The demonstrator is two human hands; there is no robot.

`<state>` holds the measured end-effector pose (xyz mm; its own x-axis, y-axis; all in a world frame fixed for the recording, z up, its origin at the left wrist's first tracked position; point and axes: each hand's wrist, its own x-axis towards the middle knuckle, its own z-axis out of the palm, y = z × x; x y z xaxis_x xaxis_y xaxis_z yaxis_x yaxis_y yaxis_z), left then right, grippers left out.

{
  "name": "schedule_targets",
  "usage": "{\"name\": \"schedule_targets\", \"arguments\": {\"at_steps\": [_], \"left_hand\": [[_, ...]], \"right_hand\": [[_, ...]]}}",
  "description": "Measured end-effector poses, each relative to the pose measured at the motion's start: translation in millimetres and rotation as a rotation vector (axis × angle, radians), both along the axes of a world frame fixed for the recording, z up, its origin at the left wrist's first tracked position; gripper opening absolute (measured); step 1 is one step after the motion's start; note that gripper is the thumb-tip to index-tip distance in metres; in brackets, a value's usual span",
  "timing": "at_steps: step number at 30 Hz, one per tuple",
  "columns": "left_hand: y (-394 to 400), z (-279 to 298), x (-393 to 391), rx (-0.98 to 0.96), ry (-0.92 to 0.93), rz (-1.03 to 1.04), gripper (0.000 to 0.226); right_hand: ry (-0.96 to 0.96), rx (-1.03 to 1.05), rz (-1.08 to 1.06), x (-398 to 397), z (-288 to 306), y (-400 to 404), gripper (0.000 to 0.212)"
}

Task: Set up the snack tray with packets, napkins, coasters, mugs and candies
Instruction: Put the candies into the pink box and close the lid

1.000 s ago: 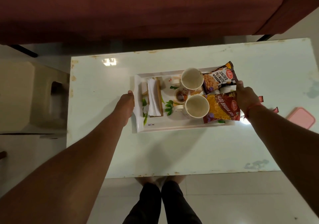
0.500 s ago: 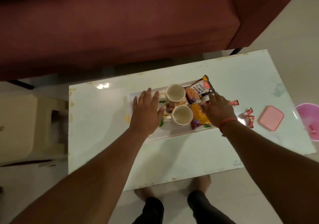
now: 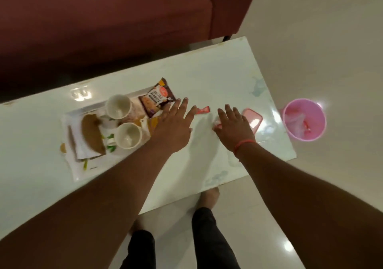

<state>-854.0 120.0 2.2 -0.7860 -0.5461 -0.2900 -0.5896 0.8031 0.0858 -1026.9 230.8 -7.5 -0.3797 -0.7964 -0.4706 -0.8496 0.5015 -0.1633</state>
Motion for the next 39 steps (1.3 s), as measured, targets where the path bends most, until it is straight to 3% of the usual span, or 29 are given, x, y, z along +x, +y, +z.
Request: {"name": "schedule_targets", "arguments": {"at_steps": [4, 8, 12, 21, 27, 30, 34, 39], "left_hand": [[15.1, -11.4, -45.0, 0.093, -0.030, -0.060, 0.047], [29.6, -23.0, -73.4, 0.220, -0.046, 0.022, 0.025], [39.4, -38.3, -99.5, 0.301, -0.052, 0.153, 0.025], [37.9, -60.8, -128.8, 0.285, -0.049, 0.155, 0.024], [36.0, -67.7, -127.3, 0.335, 0.005, 0.330, 0.016], [35.4, -66.3, -116.3, 0.415, -0.006, 0.447, 0.017], [58.4, -50.4, -105.8, 0.583, 0.145, 0.616, 0.007], [116.3, -23.4, -114.8, 0.717, 0.221, 0.548, 0.008]], "right_hand": [[0.053, -0.013, 0.011, -42.6, -8.3, 18.7, 0.046], [0.135, 0.012, 0.049, -52.8, -13.3, 19.4, 0.037], [0.159, 0.001, 0.111, -46.3, -30.1, 14.4, 0.036], [0.077, -0.095, 0.004, -29.9, -52.1, 8.4, 0.032], [0.056, -0.287, -0.023, -44.0, -42.3, 16.5, 0.021], [0.032, -0.424, -0.107, -62.6, -27.4, 35.9, 0.015], [-0.054, -0.434, -0.266, -76.7, -7.9, 86.1, 0.021], [-0.025, -0.332, -0.319, -69.4, -10.2, 129.6, 0.028]]}}
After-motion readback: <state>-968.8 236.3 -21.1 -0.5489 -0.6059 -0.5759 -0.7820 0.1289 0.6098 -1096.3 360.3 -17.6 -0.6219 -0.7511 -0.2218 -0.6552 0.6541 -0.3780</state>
